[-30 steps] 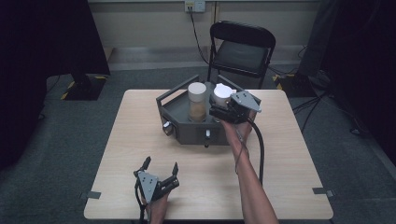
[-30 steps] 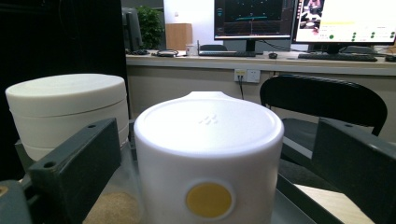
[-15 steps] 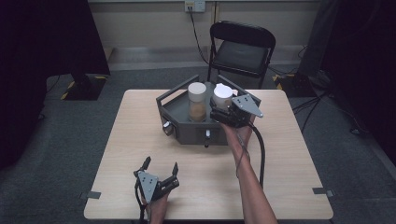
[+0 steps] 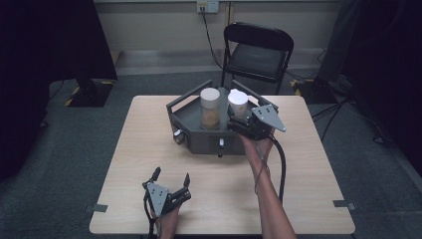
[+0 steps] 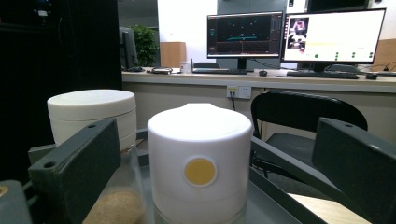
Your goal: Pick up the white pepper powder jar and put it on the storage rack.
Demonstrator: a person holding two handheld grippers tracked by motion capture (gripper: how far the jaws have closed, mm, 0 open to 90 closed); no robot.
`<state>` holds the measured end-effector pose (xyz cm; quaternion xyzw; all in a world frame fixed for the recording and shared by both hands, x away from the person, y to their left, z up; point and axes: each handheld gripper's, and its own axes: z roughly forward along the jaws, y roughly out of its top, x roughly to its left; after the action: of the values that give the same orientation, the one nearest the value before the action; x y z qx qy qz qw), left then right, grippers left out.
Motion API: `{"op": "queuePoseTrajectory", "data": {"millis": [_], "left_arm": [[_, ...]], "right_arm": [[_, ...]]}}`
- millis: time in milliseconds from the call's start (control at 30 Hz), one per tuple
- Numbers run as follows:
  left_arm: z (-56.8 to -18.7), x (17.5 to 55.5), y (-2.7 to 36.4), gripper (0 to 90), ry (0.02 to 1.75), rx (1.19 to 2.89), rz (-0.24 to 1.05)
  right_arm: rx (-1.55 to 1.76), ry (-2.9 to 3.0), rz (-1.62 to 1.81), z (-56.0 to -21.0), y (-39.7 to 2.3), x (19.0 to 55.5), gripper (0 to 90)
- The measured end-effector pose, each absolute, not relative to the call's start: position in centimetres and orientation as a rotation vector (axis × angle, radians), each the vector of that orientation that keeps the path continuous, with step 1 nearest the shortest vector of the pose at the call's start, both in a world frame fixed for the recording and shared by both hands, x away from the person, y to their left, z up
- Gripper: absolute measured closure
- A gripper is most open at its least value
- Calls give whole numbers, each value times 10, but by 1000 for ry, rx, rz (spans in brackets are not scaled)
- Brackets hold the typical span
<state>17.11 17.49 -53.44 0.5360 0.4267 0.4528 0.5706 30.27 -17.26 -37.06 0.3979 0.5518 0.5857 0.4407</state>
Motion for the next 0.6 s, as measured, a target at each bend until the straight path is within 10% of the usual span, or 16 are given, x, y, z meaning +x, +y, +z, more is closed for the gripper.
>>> {"op": "queuePoseTrajectory", "data": {"millis": [600], "left_arm": [[-534,171,175,25,1001,1257,1062]], "right_arm": [[1006,1402,1437,-378,-178,289,0]]}}
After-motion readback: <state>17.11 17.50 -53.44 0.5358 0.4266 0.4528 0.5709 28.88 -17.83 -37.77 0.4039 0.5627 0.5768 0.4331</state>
